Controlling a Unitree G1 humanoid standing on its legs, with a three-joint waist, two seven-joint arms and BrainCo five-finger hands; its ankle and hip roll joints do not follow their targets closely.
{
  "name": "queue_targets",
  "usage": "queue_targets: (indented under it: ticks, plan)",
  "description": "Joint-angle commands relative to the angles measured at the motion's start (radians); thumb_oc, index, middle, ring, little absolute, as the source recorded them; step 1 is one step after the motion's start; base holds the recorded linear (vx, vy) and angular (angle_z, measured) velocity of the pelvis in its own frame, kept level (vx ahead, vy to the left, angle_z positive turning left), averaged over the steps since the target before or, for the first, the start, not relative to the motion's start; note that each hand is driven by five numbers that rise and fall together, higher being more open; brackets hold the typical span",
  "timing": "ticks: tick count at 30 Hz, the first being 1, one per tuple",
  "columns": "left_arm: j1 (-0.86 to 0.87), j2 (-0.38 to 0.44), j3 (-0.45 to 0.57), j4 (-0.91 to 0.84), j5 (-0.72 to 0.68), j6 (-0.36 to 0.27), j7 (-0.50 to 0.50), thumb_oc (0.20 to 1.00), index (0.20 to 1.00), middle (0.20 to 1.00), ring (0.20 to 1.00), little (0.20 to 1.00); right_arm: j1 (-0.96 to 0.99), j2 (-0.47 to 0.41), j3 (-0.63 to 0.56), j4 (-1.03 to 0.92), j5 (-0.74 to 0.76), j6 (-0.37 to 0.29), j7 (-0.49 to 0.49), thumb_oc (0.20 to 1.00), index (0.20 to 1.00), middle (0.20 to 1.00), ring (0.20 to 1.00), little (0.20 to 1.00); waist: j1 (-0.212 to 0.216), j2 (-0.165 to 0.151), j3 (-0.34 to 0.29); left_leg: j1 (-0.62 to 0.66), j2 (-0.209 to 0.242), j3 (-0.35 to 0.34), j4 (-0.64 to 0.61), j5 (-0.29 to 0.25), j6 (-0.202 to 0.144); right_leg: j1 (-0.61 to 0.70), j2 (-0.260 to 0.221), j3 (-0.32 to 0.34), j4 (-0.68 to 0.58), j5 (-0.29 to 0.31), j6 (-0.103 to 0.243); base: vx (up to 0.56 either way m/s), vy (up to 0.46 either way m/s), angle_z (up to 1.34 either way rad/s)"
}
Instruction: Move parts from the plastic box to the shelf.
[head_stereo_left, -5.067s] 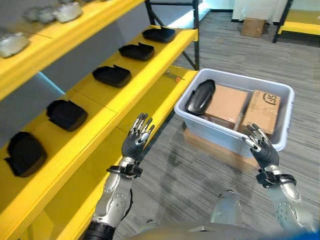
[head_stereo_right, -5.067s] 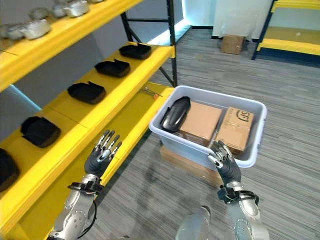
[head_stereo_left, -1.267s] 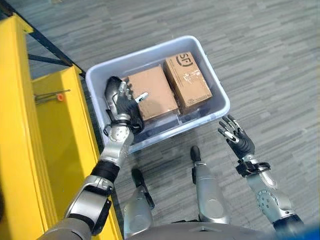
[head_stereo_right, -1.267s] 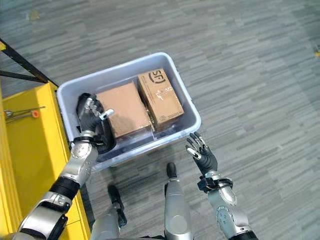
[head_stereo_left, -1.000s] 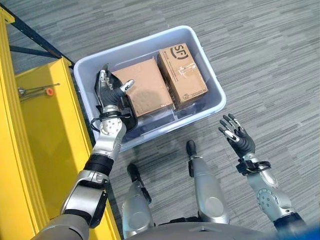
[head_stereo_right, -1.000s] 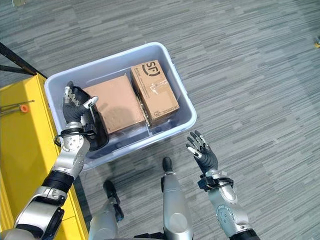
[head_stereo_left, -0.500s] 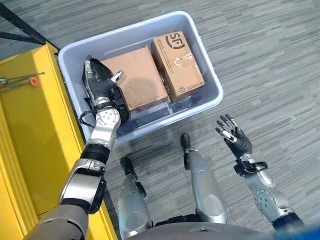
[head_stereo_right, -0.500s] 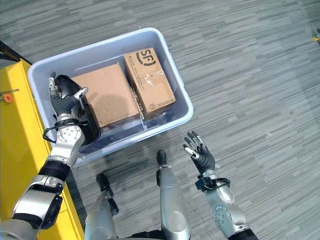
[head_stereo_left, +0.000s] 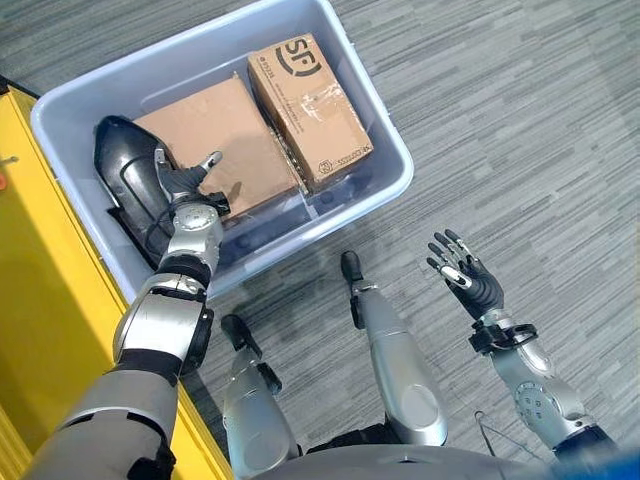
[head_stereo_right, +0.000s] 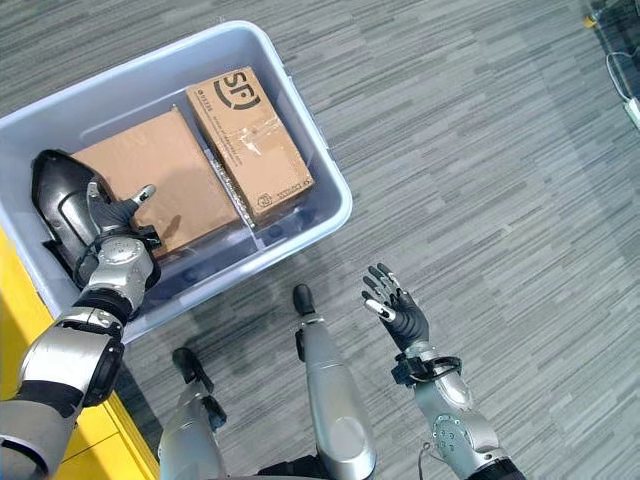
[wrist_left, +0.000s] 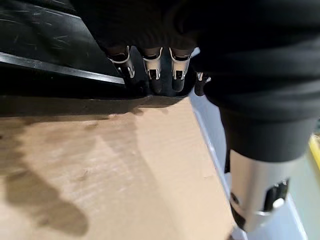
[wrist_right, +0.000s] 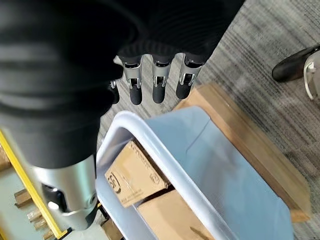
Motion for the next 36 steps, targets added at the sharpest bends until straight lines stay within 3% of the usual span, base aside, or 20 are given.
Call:
queue_targets:
  ticks: [1,8,11,15,20,31,36]
  plan:
    - [-0.020,0.064,0.062,0.011,-0.102,-0.006,-0.019,1.000,1.000,1.000,1.000,1.000,0.018,0.046,0.004,-0.018,0.031,-0.040,-0.006,1.000,1.000,1.000,1.000,1.000,-0.004,-0.097,-0.021,0.007,0.064,-0.076,0.139,-0.080,-0.037,0.131,-0.081,0.003,-0.195,0.096,0.096,0.04,0.001,-0.04]
    - [-0.009,0.025,0.015,-0.003,-0.038,0.018,-0.034,1.000,1.000,1.000,1.000,1.000,0.016,0.040,0.010,-0.029,0.028,-0.033,-0.007,1.000,1.000,1.000,1.000,1.000,-0.007,-0.100,-0.028,0.009,0.060,-0.075,0.140,-0.084,-0.035,0.140,-0.083,0.005,-0.202,0.098,0.092,0.01,0.000,0.00]
    - [0.010,-0.016,-0.080,-0.026,0.129,0.043,-0.042,1.000,1.000,1.000,1.000,1.000,0.012,0.028,0.006,-0.030,0.022,-0.029,0.002,1.000,1.000,1.000,1.000,1.000,-0.008,-0.098,-0.028,0.009,0.055,-0.075,0.139,-0.086,-0.031,0.144,-0.087,0.003,-0.204,0.099,0.090,0.01,0.006,0.01]
    - [0.032,-0.066,-0.110,-0.045,0.151,0.035,-0.053,1.000,1.000,1.000,1.000,1.000,0.014,0.019,-0.003,-0.034,0.019,-0.030,0.008,1.000,1.000,1.000,1.000,1.000,-0.007,-0.094,-0.030,0.009,0.051,-0.075,0.138,-0.085,-0.030,0.147,-0.090,0.002,-0.205,0.098,0.090,0.01,0.007,0.02]
    - [0.079,-0.135,-0.202,-0.105,0.289,0.032,-0.061,1.000,1.000,1.000,1.000,1.000,0.021,0.018,-0.018,-0.036,0.018,-0.032,0.016,1.000,1.000,1.000,1.000,1.000,-0.002,-0.084,-0.029,0.008,0.046,-0.082,0.134,-0.085,-0.025,0.152,-0.097,0.002,-0.205,0.098,0.089,0.00,0.000,0.00]
    - [0.191,-0.172,-0.219,-0.228,0.276,-0.008,-0.073,1.000,1.000,1.000,1.000,1.000,0.021,0.028,-0.033,-0.033,0.017,-0.036,0.017,1.000,1.000,1.000,1.000,1.000,0.021,-0.066,-0.024,-0.008,0.028,-0.090,0.128,-0.061,-0.012,0.143,-0.105,0.002,-0.206,0.118,0.083,-0.02,-0.004,0.00]
    - [0.277,-0.155,-0.218,-0.452,0.212,-0.068,-0.087,1.000,1.000,1.000,1.000,1.000,0.026,0.036,-0.054,-0.036,0.011,-0.039,0.008,1.000,1.000,1.000,1.000,1.000,0.045,-0.042,-0.015,-0.009,0.019,-0.100,0.125,-0.063,-0.008,0.152,-0.117,-0.010,-0.203,0.114,0.082,0.00,0.008,0.04]
